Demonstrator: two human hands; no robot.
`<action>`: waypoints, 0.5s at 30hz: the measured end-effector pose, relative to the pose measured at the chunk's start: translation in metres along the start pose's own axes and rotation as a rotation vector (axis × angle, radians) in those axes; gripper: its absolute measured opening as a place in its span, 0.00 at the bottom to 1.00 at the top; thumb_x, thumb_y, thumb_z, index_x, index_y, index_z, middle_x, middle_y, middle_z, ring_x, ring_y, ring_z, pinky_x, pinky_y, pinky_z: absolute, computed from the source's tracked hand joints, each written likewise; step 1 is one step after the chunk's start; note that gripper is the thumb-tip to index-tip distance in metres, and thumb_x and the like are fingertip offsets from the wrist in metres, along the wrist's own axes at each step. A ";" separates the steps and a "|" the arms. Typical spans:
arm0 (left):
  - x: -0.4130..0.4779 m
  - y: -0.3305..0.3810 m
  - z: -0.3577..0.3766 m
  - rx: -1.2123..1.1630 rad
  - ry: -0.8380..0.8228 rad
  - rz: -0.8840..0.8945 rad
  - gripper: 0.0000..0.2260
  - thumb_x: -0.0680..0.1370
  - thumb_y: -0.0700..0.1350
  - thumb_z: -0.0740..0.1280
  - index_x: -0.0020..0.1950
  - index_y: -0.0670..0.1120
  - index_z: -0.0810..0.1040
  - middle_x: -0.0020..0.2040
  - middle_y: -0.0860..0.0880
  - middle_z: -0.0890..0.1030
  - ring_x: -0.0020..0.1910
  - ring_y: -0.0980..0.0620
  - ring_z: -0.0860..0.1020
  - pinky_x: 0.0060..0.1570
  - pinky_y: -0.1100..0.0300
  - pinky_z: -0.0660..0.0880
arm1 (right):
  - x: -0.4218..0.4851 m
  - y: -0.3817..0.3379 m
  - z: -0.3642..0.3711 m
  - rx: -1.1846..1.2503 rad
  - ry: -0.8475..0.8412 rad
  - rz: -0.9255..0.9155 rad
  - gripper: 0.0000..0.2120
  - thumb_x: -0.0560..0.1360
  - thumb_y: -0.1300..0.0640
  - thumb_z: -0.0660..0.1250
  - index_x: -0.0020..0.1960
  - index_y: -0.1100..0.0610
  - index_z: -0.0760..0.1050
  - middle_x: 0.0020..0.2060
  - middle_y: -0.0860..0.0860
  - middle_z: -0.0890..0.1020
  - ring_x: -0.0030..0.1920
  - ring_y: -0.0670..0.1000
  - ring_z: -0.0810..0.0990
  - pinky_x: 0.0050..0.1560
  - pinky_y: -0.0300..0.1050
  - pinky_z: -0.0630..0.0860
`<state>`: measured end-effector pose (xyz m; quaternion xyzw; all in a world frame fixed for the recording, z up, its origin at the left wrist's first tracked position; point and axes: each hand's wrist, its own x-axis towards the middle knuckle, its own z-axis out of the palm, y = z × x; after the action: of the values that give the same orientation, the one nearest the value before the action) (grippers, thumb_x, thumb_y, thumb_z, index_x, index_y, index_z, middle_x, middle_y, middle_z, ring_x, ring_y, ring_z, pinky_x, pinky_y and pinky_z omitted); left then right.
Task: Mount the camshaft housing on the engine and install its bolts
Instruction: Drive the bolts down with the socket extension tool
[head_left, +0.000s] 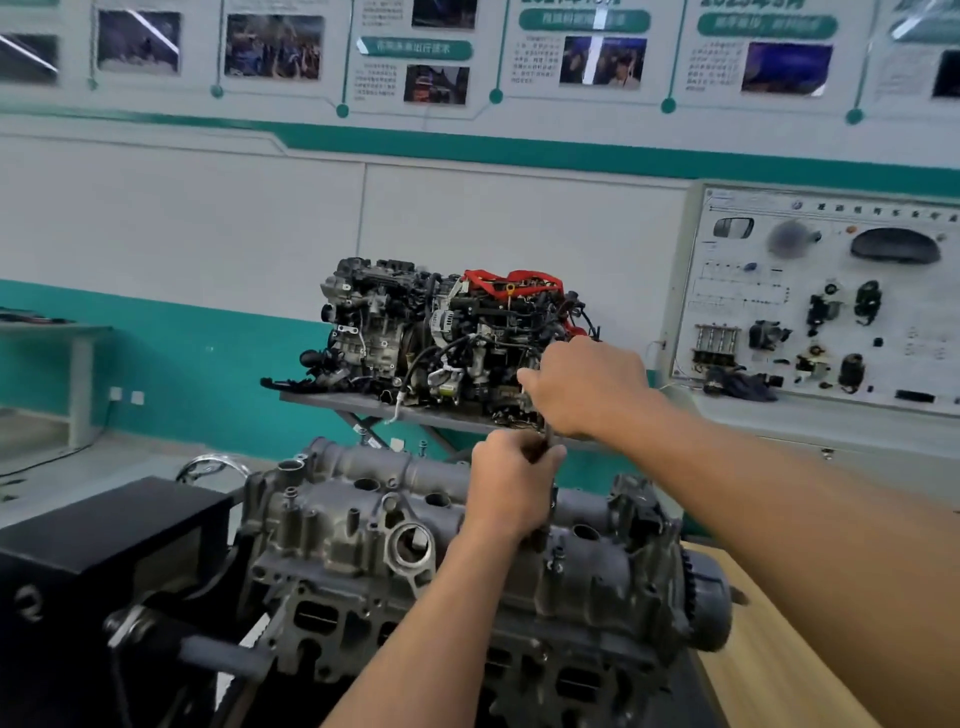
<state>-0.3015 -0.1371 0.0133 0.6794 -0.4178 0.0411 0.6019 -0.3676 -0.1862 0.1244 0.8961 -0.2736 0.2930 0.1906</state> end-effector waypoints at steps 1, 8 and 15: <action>0.002 -0.001 0.001 0.000 -0.021 -0.001 0.10 0.77 0.49 0.70 0.41 0.44 0.84 0.37 0.47 0.85 0.40 0.45 0.82 0.46 0.47 0.80 | 0.000 0.002 0.001 0.080 -0.011 0.020 0.22 0.79 0.43 0.57 0.31 0.54 0.67 0.30 0.50 0.71 0.34 0.55 0.73 0.35 0.46 0.67; 0.010 -0.002 -0.007 0.026 -0.119 0.052 0.08 0.79 0.45 0.67 0.45 0.44 0.84 0.40 0.49 0.86 0.42 0.50 0.84 0.49 0.49 0.80 | -0.009 0.024 0.018 0.735 -0.135 -0.095 0.10 0.79 0.50 0.65 0.47 0.55 0.81 0.43 0.55 0.82 0.40 0.51 0.78 0.45 0.49 0.75; 0.029 0.016 -0.014 0.357 -0.284 0.174 0.07 0.79 0.42 0.66 0.41 0.47 0.74 0.43 0.46 0.83 0.42 0.45 0.80 0.41 0.53 0.75 | -0.020 0.033 0.042 1.212 -0.135 0.078 0.07 0.81 0.62 0.64 0.51 0.55 0.80 0.46 0.49 0.87 0.52 0.45 0.85 0.60 0.47 0.78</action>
<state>-0.2866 -0.1387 0.0456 0.7355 -0.5411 0.0701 0.4016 -0.3839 -0.2253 0.0860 0.8510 -0.1023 0.3457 -0.3818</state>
